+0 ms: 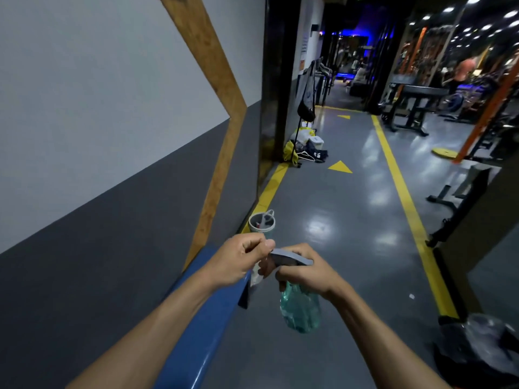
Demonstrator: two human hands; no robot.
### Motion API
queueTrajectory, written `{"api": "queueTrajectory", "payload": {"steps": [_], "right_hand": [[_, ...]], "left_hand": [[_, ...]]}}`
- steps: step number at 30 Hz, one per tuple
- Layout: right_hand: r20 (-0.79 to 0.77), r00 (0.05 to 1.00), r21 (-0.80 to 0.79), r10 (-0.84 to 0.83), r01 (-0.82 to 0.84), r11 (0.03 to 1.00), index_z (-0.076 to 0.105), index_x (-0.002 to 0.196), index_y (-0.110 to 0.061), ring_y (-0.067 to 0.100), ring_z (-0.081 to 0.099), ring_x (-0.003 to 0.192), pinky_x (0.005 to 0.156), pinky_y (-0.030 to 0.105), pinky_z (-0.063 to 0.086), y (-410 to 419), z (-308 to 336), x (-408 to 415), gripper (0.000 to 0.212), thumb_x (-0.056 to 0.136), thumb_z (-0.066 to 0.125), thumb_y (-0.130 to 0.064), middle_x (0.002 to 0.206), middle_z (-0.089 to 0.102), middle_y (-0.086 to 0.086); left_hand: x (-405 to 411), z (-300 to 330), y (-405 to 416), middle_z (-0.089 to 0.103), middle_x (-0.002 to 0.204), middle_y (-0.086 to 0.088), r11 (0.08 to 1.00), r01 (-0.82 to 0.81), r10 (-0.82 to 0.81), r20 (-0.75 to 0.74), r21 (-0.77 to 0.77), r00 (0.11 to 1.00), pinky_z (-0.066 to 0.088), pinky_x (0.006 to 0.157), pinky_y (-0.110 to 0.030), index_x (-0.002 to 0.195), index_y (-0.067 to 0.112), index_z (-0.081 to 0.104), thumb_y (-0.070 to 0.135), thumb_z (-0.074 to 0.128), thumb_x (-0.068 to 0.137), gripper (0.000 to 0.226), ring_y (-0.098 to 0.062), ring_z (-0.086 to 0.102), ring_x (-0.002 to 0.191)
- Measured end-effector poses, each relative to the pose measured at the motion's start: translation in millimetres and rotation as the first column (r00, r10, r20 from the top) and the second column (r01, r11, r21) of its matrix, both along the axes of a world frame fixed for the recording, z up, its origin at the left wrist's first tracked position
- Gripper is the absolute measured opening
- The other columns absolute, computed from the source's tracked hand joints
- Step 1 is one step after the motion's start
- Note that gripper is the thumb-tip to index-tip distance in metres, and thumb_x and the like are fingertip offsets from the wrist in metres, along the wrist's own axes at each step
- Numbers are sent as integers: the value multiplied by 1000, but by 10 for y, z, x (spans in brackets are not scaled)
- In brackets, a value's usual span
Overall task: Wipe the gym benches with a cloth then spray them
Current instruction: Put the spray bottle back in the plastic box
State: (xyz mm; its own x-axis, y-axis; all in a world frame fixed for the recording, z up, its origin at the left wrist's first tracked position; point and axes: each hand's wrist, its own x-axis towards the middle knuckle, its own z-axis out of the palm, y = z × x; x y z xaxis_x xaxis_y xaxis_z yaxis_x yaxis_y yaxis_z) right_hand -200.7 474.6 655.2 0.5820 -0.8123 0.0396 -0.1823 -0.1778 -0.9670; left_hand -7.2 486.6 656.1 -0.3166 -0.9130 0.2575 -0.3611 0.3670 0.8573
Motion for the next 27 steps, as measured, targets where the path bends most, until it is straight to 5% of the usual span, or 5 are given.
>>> {"api": "queueTrajectory", "payload": {"steps": [3,7,13,19,27], "right_hand": [[-7,996,2,84,-84,996,73,91,2,26,61,61,59,33,53,-701,51,-49,26,73,54,8,83,70,21],[-28,987,11,160,-160,987,71,88,3,21,52,55,53,21,44,-1465,110,-53,25,78,52,15,65,66,-3],[-43,987,-57,155,-157,986,70,82,-1,27,46,54,53,34,43,-2683,-177,70,14,76,58,5,64,48,30],[-87,980,-27,180,-183,983,68,86,-4,49,61,67,65,56,54,-4055,-602,391,14,80,58,3,81,58,34],[-182,960,-166,214,-244,955,60,87,-14,21,52,65,60,43,40,-5499,-1078,752,29,83,76,-38,73,54,0]], "left_hand": [[-64,40,-536,45,67,-14,997,-75,75,2,-27,997,37,59,-41,69,9,48,48,49,99,49,-22,43,60],[-98,86,-1176,60,71,-14,989,-145,146,-39,14,989,47,67,-54,75,10,55,49,51,99,46,-36,58,69],[-35,-91,-2226,64,68,-9,970,-238,242,-128,48,962,47,62,-28,78,10,60,35,60,96,31,-22,62,62],[284,-548,-3580,68,74,-11,941,-287,325,-243,178,914,52,66,-31,86,11,71,27,69,88,17,-20,63,67],[675,-1025,-4813,69,72,2,845,-456,489,-57,280,871,51,67,-24,85,21,69,22,64,94,11,-9,65,70]]}}
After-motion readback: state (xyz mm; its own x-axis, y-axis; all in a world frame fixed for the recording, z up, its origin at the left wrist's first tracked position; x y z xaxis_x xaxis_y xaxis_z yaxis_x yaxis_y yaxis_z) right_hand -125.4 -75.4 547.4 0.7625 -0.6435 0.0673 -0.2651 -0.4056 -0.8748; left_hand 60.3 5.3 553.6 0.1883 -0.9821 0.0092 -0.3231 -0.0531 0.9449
